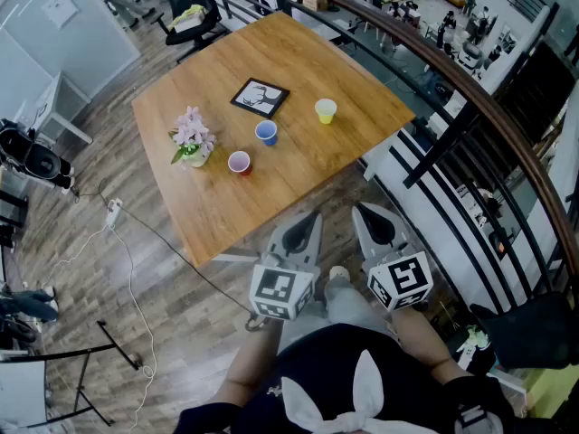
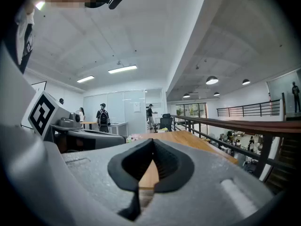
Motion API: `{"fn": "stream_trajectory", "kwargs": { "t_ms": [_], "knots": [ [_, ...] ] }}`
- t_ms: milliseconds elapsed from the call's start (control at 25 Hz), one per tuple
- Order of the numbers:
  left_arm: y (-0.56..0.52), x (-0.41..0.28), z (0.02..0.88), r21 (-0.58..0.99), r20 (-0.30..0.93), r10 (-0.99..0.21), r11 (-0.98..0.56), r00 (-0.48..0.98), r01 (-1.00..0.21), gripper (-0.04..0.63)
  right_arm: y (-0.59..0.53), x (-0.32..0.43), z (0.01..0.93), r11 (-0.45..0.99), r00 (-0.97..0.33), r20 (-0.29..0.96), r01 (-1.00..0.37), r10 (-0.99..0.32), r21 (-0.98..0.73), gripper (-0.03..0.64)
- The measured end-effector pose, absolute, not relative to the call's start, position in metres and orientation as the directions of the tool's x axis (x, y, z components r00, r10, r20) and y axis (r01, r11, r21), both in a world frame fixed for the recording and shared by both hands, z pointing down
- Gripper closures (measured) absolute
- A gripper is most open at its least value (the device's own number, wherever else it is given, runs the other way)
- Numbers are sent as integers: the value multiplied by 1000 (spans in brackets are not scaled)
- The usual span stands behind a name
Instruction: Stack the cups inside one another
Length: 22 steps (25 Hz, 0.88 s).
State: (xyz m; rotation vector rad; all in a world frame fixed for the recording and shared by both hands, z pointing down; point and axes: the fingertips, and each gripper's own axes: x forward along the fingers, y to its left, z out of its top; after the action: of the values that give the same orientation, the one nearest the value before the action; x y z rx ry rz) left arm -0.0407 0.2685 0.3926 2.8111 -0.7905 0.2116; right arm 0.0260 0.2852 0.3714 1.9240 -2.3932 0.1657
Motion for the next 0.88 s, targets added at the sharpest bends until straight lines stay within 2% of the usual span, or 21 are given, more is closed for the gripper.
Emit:
{"fn": "stream_trajectory", "kwargs": {
  "t_ms": [560,880],
  "knots": [
    [231,20,398,169,185,-534,-809,825,-562,580,253,89,373,258,-260,103,-966,-960,-32,618],
    [208,19,403,170,190,-606,-755,772,-634,580,229,98,379,323,-324,103,-946,-941,-23,618]
  ]
}}
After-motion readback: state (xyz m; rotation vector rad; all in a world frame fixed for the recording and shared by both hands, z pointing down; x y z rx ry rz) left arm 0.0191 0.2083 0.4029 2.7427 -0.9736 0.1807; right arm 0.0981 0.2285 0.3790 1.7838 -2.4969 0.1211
